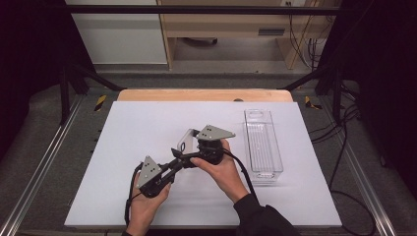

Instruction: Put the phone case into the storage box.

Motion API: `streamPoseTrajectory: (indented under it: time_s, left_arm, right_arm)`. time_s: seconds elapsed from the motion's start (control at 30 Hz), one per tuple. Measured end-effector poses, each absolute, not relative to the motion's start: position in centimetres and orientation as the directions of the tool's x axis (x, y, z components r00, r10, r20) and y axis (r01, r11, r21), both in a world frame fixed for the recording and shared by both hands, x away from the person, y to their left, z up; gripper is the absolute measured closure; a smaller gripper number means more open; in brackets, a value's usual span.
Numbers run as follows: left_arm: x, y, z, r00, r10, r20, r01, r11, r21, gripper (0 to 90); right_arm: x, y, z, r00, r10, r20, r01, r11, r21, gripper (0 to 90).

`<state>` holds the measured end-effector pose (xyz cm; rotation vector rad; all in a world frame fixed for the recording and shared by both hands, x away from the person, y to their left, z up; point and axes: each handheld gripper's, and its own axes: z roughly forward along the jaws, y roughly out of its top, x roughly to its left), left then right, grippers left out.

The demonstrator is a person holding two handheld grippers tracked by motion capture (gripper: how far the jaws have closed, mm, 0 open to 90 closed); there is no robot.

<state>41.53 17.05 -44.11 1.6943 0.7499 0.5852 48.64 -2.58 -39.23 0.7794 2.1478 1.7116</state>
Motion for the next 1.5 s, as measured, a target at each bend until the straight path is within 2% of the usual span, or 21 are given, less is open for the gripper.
streamPoseTrajectory:
  time_s: [0.17, 0.6, 0.67, 0.7, 0.87, 1.07, 1.2, 1.37, 1.5]
  left_arm:
    - [41.5, 17.2, -44.1, 0.670, 0.742, 0.000, 0.176, -0.159, 0.971, 81.8]
    - [41.6, 17.2, -44.3, 0.679, 0.733, -0.019, 0.176, -0.137, 0.975, 80.4]
    - [41.5, 17.2, -44.2, 0.670, 0.742, -0.012, 0.164, -0.132, 0.978, 63.9]
    - [41.5, 17.2, -44.2, 0.669, 0.743, -0.009, 0.155, -0.128, 0.980, 63.9]
    - [41.1, 17.4, -44.2, 0.646, 0.763, 0.011, 0.146, -0.137, 0.980, 38.6]
    - [40.6, 17.8, -44.3, 0.619, 0.784, 0.039, 0.139, -0.158, 0.978, 19.4]
    - [40.2, 18.9, -44.3, 0.599, 0.800, 0.030, 0.146, -0.146, 0.978, 11.7]
    - [40.0, 21.1, -44.2, 0.576, 0.817, 0.013, 0.148, -0.120, 0.982, 8.4]
    - [39.3, 23.2, -44.3, 0.504, 0.864, 0.022, 0.150, -0.113, 0.982, 8.3]
  right_arm:
    - [48.6, -2.7, -39.1, -0.806, 0.582, 0.111, 0.237, 0.145, 0.961, 17.1]
    - [48.3, -2.7, -39.0, -0.782, 0.614, 0.111, 0.257, 0.155, 0.954, 17.8]
    - [48.3, -2.8, -38.7, -0.768, 0.629, 0.120, 0.272, 0.151, 0.950, 17.9]
    - [48.3, -2.8, -38.7, -0.768, 0.629, 0.120, 0.272, 0.151, 0.950, 17.9]
    - [48.6, -3.3, -37.7, -0.745, 0.660, 0.100, 0.280, 0.173, 0.944, 17.9]
    - [49.7, -4.5, -36.2, -0.714, 0.694, 0.092, 0.303, 0.188, 0.934, 17.9]
    - [51.3, -6.4, -34.2, -0.672, 0.734, 0.096, 0.330, 0.182, 0.926, 17.9]
    - [52.5, -8.2, -32.5, -0.646, 0.759, 0.082, 0.343, 0.192, 0.919, 17.9]
    - [53.9, -9.8, -31.3, -0.613, 0.787, 0.074, 0.365, 0.199, 0.910, 18.0]
